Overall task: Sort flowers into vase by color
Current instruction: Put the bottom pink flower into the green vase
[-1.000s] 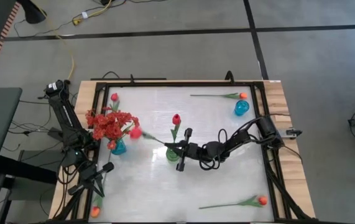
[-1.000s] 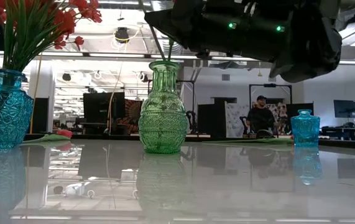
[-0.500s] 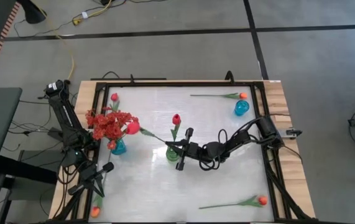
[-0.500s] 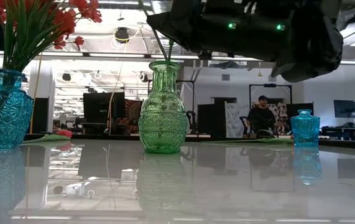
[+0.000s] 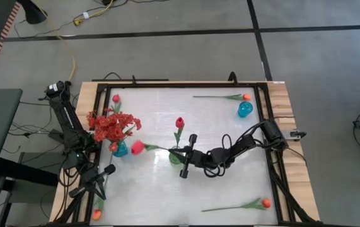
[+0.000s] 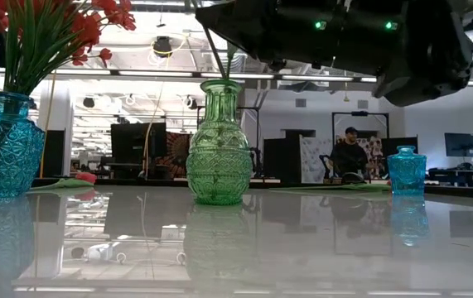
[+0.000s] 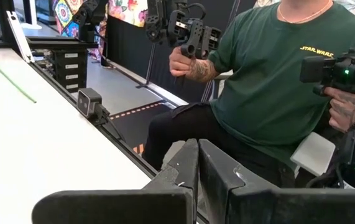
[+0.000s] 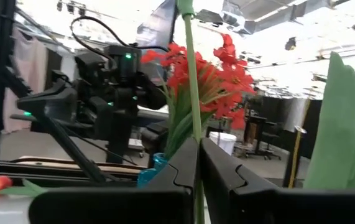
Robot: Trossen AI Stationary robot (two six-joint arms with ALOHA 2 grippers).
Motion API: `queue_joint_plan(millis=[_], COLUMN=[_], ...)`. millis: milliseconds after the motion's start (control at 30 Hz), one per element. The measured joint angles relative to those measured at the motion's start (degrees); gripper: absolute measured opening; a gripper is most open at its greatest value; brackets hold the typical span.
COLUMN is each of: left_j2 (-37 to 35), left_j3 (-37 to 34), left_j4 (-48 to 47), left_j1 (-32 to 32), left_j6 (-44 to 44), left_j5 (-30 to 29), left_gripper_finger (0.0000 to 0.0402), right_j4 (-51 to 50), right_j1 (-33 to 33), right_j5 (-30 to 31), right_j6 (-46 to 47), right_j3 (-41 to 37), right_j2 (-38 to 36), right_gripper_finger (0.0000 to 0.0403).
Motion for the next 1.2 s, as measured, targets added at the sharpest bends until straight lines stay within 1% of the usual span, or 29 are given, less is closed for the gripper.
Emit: queue_joint_plan(millis=[100, 433, 633, 867, 1067, 1200], left_j2=[0.0, 0.0, 0.0, 0.0, 0.0, 0.0], left_j3=[0.0, 0.0, 0.0, 0.0, 0.0, 0.0], left_j4=[0.0, 0.0, 0.1, 6.1, 3.1, 2.9], left_j1=[0.0, 0.0, 0.0, 0.7, 1.7, 2.0], left_j6=[-0.2, -0.6, -1.4, -1.2, -1.8, -1.8], left_j5=[0.0, 0.0, 0.0, -1.7, -0.7, -0.6], left_gripper_finger=[0.0, 0.0, 0.0, 0.0, 0.0, 0.0], right_j4=[0.0, 0.0, 0.1, 0.1, 0.1, 0.1], right_j1=[0.0, -0.2, -0.2, -0.2, -0.2, 0.4], right_j5=[1.7, 1.7, 1.7, 1.7, 1.7, 1.7], right_j6=[0.1, 0.3, 0.5, 0.5, 0.1, -0.1], right_j3=[0.0, 0.0, 0.0, 0.0, 0.0, 0.0], right_j2=[0.0, 0.0, 0.0, 0.0, 0.0, -0.1], right_gripper_finger=[0.0044, 0.0044, 0.006, 0.0067, 0.0068, 0.0068])
